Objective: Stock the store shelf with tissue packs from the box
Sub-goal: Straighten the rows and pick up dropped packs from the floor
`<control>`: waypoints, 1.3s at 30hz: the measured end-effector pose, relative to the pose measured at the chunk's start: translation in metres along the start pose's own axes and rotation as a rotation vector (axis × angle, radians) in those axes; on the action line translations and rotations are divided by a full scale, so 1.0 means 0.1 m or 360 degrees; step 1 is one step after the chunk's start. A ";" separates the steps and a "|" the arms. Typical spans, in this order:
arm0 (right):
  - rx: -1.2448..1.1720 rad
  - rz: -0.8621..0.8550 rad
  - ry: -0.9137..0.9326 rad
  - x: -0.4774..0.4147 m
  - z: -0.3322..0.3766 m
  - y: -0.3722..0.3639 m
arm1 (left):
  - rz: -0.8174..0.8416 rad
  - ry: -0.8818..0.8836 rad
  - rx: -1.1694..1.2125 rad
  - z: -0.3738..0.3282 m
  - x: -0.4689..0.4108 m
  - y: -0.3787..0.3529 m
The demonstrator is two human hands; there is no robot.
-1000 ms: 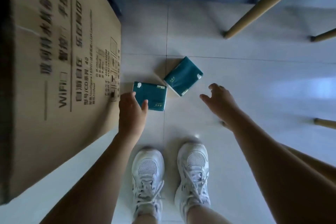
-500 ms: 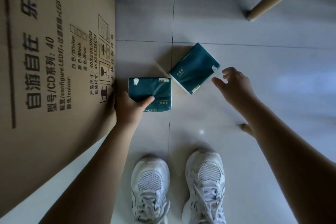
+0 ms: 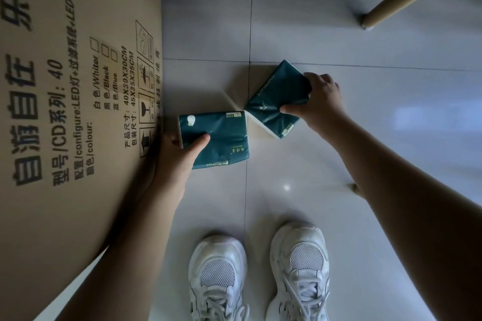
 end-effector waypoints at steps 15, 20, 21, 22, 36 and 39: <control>-0.1146 -0.0146 -0.0711 0.62 -0.78 -0.18 | -0.0132 0.0225 -0.0216 0.40 0.25 -0.13; -0.1187 -0.0143 -0.0728 0.74 -0.89 -0.29 | 0.0010 -0.0164 -0.1056 0.05 0.35 -0.25; -0.1179 -0.0141 -0.0726 0.76 -0.90 -0.31 | -0.0090 -0.0236 -0.1067 -0.01 0.35 -0.21; -0.1175 -0.0139 -0.0723 0.77 -0.92 -0.32 | -0.0175 -0.0340 -0.1111 -0.09 0.34 -0.18; -0.1194 -0.0136 -0.0744 0.98 -0.95 -0.29 | 0.0311 -0.0121 -0.1380 -0.12 -0.03 -0.27; -0.1232 -0.0199 -0.0791 1.19 -0.91 -0.09 | 0.0291 0.0071 -0.0816 -0.07 0.15 -0.17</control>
Point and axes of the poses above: each hand's wrist, its own x-axis away from the middle knuckle, its own y-axis out of the back of the hand, z = x × y, the point moved 9 cm from there along -x, towards the middle knuckle, and after that the axes turned 5 degrees about -y, right-handed, at the moved point
